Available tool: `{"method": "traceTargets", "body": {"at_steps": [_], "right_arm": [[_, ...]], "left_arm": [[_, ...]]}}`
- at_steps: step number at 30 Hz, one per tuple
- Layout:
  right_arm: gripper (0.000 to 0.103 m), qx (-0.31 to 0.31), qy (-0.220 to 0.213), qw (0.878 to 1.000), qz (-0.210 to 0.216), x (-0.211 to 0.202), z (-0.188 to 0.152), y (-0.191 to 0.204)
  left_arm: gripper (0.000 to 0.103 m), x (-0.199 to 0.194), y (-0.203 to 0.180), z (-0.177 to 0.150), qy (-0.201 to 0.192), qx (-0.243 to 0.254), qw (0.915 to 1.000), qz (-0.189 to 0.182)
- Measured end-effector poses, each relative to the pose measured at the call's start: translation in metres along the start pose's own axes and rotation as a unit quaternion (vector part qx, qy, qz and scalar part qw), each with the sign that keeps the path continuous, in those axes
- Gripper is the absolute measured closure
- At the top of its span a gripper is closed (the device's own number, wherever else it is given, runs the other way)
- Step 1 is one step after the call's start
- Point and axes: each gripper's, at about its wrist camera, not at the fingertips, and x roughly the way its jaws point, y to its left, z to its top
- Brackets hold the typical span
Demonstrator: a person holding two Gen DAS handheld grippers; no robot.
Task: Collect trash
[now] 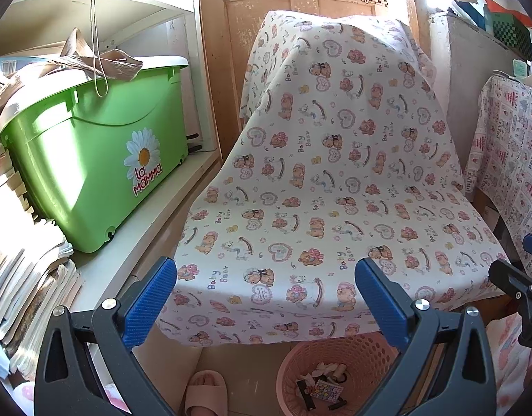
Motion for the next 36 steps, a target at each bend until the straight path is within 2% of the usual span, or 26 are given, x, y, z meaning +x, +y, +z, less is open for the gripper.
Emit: {"method": "traceTargets", "body": {"at_steps": [36], "right_arm": [[0.001,0.013,0.006,1.000,-0.007,0.0034,-0.0014,-0.0021]], "left_arm": [[0.001,0.0007,-0.0073,-0.0011,-0.003,0.015,0.9998,0.010]]}}
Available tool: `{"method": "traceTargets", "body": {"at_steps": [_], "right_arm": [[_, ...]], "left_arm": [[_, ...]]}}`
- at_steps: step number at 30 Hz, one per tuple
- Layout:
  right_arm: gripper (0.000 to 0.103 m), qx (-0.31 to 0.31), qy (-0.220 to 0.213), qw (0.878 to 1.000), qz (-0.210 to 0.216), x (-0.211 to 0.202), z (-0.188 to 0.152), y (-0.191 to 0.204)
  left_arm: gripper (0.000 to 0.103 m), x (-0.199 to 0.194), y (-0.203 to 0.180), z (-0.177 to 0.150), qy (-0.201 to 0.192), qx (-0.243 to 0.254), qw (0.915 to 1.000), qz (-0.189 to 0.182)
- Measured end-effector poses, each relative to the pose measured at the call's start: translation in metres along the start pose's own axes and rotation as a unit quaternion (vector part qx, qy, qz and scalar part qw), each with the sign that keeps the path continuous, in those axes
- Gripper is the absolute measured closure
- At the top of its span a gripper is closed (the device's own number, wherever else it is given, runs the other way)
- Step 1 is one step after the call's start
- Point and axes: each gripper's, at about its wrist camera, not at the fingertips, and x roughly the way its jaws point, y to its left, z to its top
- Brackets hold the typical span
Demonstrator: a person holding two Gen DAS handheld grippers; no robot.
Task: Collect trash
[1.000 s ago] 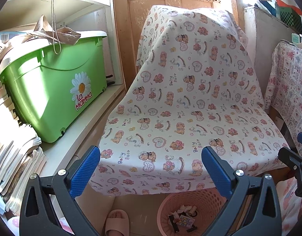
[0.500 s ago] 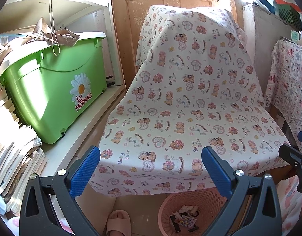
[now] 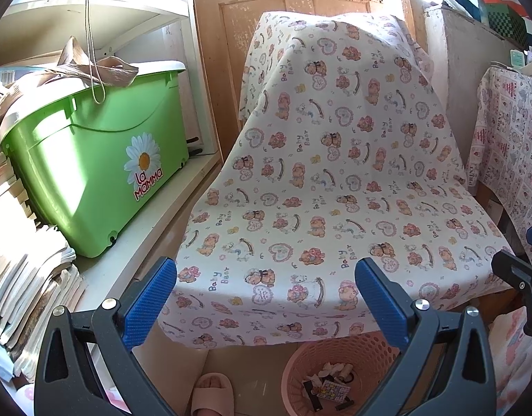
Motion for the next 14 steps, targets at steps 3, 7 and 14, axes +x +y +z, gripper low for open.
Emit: {"method": "traceTargets", "body": {"at_steps": [3,7,14], "right_arm": [[0.001,0.003,0.000,1.000,0.001,-0.0002,0.0002,-0.0002],[0.001,0.002,0.001,1.000,0.001,0.0000,0.0001,-0.0003],[0.001,0.003,0.001,1.000,0.001,0.0003,0.0002,-0.0001]], "left_arm": [[0.001,-0.0002,0.0000,-0.0003,0.001,-0.001,1.0000,0.000],[0.001,-0.0004,0.0002,-0.0005,0.001,-0.003,1.0000,0.000],[0.001,-0.0007,0.0004,-0.0015,0.002,-0.004,1.0000,-0.001]]}}
